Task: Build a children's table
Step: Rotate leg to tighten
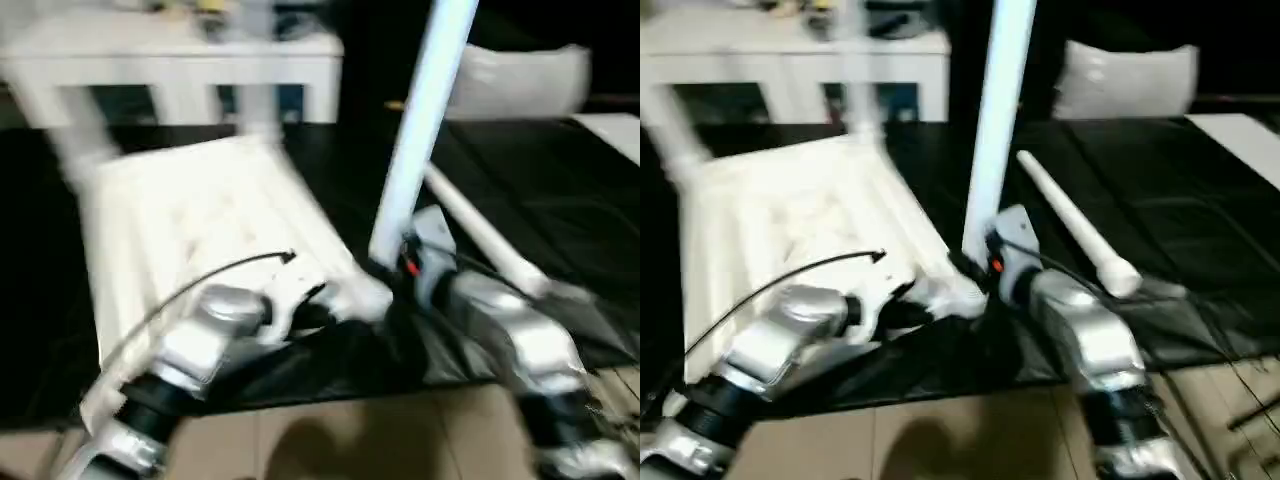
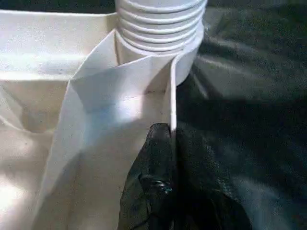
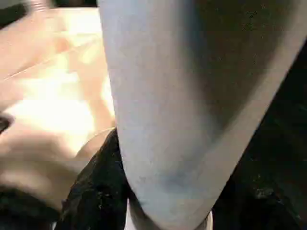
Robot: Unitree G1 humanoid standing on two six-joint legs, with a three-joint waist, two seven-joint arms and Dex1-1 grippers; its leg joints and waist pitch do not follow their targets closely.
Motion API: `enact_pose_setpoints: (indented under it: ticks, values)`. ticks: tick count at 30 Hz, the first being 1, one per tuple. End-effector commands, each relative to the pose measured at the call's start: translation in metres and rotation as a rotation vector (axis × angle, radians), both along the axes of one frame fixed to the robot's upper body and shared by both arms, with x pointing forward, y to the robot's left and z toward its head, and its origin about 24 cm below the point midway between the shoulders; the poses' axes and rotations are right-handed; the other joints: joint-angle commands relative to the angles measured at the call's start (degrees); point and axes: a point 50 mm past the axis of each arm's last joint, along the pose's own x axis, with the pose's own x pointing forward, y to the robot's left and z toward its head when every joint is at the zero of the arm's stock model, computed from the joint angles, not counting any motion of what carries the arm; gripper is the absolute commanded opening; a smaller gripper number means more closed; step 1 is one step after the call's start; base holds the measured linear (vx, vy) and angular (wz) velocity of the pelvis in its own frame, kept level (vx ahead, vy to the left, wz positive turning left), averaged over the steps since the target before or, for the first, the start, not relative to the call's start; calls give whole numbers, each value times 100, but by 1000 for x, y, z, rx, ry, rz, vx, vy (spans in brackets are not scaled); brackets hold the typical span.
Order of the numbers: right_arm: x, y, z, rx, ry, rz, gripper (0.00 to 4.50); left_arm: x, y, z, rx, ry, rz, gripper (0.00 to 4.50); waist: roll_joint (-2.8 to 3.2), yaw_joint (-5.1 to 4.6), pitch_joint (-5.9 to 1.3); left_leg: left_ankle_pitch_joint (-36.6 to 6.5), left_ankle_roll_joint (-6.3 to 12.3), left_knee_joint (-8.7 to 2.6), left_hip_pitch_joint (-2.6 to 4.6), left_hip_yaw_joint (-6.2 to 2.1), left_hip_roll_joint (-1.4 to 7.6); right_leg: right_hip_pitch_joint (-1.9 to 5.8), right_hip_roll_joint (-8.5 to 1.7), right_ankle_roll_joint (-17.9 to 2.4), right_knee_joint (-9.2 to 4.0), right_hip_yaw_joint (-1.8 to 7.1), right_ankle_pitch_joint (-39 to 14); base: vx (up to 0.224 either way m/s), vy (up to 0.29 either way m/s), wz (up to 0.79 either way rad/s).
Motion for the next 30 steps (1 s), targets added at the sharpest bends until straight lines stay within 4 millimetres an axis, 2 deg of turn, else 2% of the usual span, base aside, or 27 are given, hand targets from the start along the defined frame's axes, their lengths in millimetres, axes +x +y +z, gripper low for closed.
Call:
enact_pose_setpoints:
  ticks: [1, 2, 3, 4, 5, 6, 7, 8, 9, 10, 11, 12, 13, 15, 17, 18, 19, 20, 21, 23, 24, 25, 26, 27, 28, 29, 30]
  values:
    - [-5, -11, -43, -92, 214, -132, 187, -2, -29, 32, -92, -106, -132, 0, -26, -15, -178, -3560, -390, -499, 143, -311, 277, -5, -471, -181, -687, 146, -4063, 0, 0, 0]
    - [-3, -8, -43, -94, 222, -157, 187, -2, -30, 33, -69, -108, -120, 0, -20, -50, -157, -3595, -355, -479, 158, -314, 259, -20, -469, -89, -737, 110, -4291, 0, 0, 0]
    - [-3, -8, -43, -94, 222, -157, 187, -2, -30, 33, -69, -108, -120, 0, 16, -46, -162, -3620, -360, -467, 180, -321, 259, -25, -477, -80, -744, 96, -4326, 0, 0, 0]
    - [-4, -7, -43, -106, 224, -159, 187, -3, -28, 33, -53, -108, -105, 0, 57, -64, -150, -3755, -372, -479, 204, -341, 276, -8, -466, -49, -781, 28, -4266, 0, 0, 0]
    - [-4, -7, -43, -114, 224, -161, 187, -3, -26, 33, -45, -109, -97, 0, 89, -99, -141, -4030, -410, -525, 222, -378, 312, 34, -425, -52, -791, -59, -3961, 0, 0, 0]
    - [-4, -7, -43, -116, 224, -163, 187, -3, -25, 33, -38, -111, -91, 0, 102, -124, -144, -4270, -447, -629, 154, -433, 373, 152, -408, -108, -700, -79, -3510, 0, 0, 0]
    - [-4, -6, -43, -118, 224, -169, 187, -3, -23, 32, -25, -112, -77, 0, 127, -102, -154, -4334, -473, -688, 108, -461, 417, 217, -418, -179, -579, -28, -3209, 0, 0, 0]
    - [-3, -6, -43, -119, 224, -173, 187, -3, -22, 32, -18, -114, -67, 0, 118, -97, -151, -4402, -552, -697, 155, -432, 405, 149, -442, -333, -591, 21, -2963, 0, 0, 0]
    - [-3, -6, -43, -121, 220, -178, 187, -2, -22, 33, -13, -117, -57, 0, 98, -92, -141, -4385, -561, -665, 196, -410, 375, 96, -457, -366, -635, 29, -3073, 0, 0, 0]
    - [-2, -5, -42, -121, 215, -177, 187, -2, -22, 33, -10, -121, -50, 0, 74, -88, -124, -4198, -516, -575, 253, -370, 311, 29, -507, -347, -733, 16, -3473, 0, 0, 0]
    - [-2, -5, -42, -121, 207, -176, 187, -1, -22, 33, -9, -124, -46, 0, 51, -102, -118, -3906, -411, -508, 241, -360, 272, 52, -533, -215, -815, -50, -3859, 0, 0, 0]
    - [-2, -5, -42, -120, 202, -176, 187, -1, -22, 33, -8, -126, -44, 0, 56, -108, -123, -3712, -372, -531, 171, -381, 288, 127, -544, -134, -802, -76, -3908, 0, 0, 0]
    - [-1, -6, -41, -105, 195, -177, 243, 1, -22, 34, -11, -132, -35, 0, 67, -100, -138, -3628, -378, -553, 128, -395, 306, 169, -552, -136, -763, -55, -3803, 0, 0, 0]
    - [0, -7, -40, -97, 189, -179, 257, 3, -19, 34, -6, -144, -25, 0, 85, -84, -144, -3660, -416, -564, 165, -386, 331, 109, -537, -222, -746, -24, -3557, 0, 0, 0]
    - [0, -9, -37, -81, 175, -159, 279, 7, -13, 34, 12, -165, -20, 0, 77, -62, -175, -3553, -411, -562, 148, -377, 338, 127, -537, -394, -702, 18, -3166, 0, 0, 0]
    - [-1, -10, -35, -75, 165, -149, 301, 9, -10, 34, 19, -172, -21, 0, 57, -26, -197, -3302, -374, -570, 111, -357, 345, 148, -537, -488, -650, 57, -2836, 0, 0, 0]
    - [-1, -11, -34, -74, 162, -148, 301, 9, -9, 34, 20, -174, -22, 0, 60, -7, -213, -3142, -353, -574, 96, -344, 355, 162, -531, -558, -608, 80, -2636, 0, 0, 0]
    - [0, -11, -32, -67, 141, -135, 312, 10, -7, 34, 23, -172, -19, 0, 78, 40, -221, -2802, -312, -580, 61, -311, 365, 172, -529, -698, -552, 114, -2238, 0, 0, 0]
    - [0, -12, -29, -57, 124, -120, 312, 12, -5, 34, 29, -179, -24, 0, 95, 61, -222, -2672, -290, -578, 49, -290, 362, 176, -526, -747, -537, 125, -2098, 0, 0, 0]
    - [-1, -15, -24, -41, 84, -76, 324, 14, 0, 32, 38, -185, -33, 0, 72, 140, -262, -2160, -156, -533, 48, -223, 359, 191, -520, -882, -492, 139, -1738, 0, 0, 0]
    - [-2, -18, -20, -27, 60, -41, 346, 15, 3, 31, 46, -194, -47, 0, 73, 194, -273, -1991, -90, -515, 57, -193, 360, 187, -516, -892, -488, 150, -1706, 0, 0, 0]
    - [-3, -20, -18, -18, 44, -18, 349, 16, 5, 30, 51, -199, -56, 0, 71, 222, -281, -1921, -68, -503, 75, -169, 360, 175, -509, -896, -492, 159, -1683, 53, -31, 5]
    - [-5, -26, -14, -2, 13, 32, 352, 16, 8, 29, 58, -201, -77, 0, 70, 270, -308, -1630, -29, -471, 71, -148, 369, 182, -510, -992, -434, 183, -1334, 66, -32, 2]
    - [-7, -28, -12, 3, -1, 55, 358, 17, 9, 28, 60, -198, -85, 0, 57, 293, -326, -1386, 23, -457, 14, -145, 355, 230, -495, -1030, -384, 177, -1061, 66, -32, 2]
    - [-8, -32, -9, 1, -22, 87, 358, 17, 11, 27, 69, -194, -95, 0, 44, 370, -387, -858, 136, -387, 17, -119, 351, 245, -489, -1134, -269, 185, -361, 61, -27, -3]
    - [-11, -38, -4, 3, -54, 137, 382, 18, 14, 25, 76, -193, -111, 0, 47, 398, -428, -240, 324, -318, -20, -112, 325, 260, -465, -1289, -155, 179, 465, 0, 0, 0]
    - [-11, -38, -4, 3, -55, 138, 394, 18, 14, 25, 77, -193, -112, 0, 31, 414, -417, 17, 514, -273, -65, -97, 300, 253, -464, -1427, -100, 183, 907, 0, 0, 0]
